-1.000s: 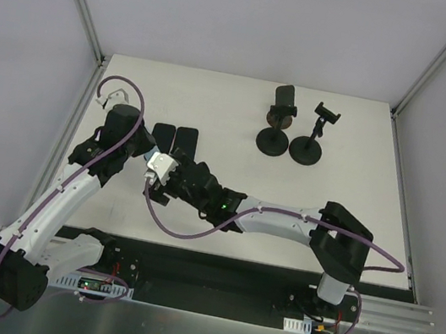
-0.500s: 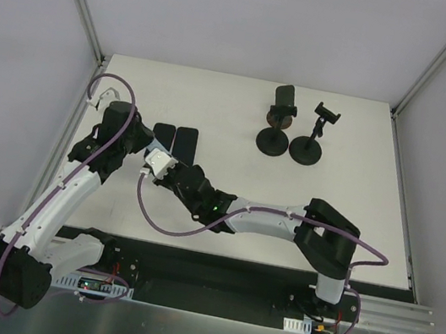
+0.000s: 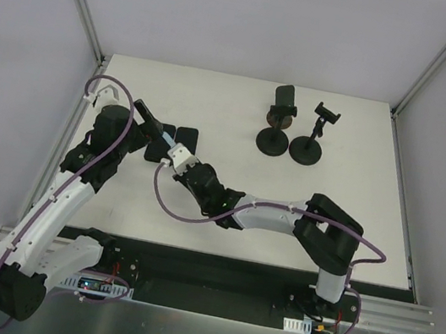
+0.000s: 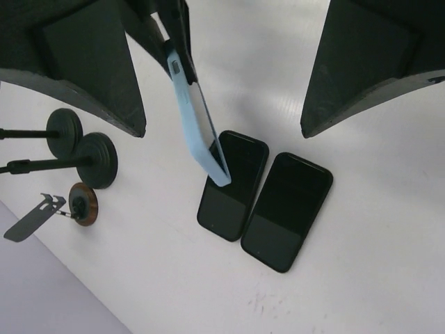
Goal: Remove the phone from the phone stand
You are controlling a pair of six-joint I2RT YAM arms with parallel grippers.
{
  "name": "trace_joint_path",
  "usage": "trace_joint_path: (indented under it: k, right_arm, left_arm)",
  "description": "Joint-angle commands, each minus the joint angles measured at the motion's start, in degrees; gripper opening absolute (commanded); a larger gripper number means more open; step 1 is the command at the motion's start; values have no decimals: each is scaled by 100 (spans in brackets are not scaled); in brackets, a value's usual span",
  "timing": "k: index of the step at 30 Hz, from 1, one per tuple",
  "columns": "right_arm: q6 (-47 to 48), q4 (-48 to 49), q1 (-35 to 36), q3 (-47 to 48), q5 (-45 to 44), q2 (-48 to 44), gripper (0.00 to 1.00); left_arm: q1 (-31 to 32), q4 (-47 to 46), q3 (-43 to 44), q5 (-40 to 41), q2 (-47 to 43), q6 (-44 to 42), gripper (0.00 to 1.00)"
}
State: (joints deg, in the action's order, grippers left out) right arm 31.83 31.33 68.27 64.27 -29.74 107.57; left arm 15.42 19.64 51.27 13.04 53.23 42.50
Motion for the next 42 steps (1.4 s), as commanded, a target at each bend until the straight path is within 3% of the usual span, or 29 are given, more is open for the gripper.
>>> trace_joint_path:
  k: [1, 5, 10, 17, 31, 42]
  right_arm:
    - [-1309, -91, -401, 24, 115, -675, 1]
    - [-2688, -889, -910, 199, 582, -781, 1]
    - [-4716, -1296, -1517, 402, 1608, -632, 1]
    - [-6028, -1244, -1992, 630, 2314, -254, 1]
    - [-7340, -699, -2213, 762, 2288, 686, 1]
    - [-8087, -119, -2266, 684, 2921, 1214, 1]
  left_arm:
    - [14, -364, -213, 761, -558, -593, 93]
    - [14, -609, -450, 1157, -998, -962, 93]
    - [22, -1005, -775, 999, -1473, -1384, 94]
    - [22, -1269, -917, 744, -1632, -1719, 97]
    - [-4, -1287, -925, 656, -1623, -1763, 97]
    - [-65, -1296, -925, 577, -1571, -1754, 97]
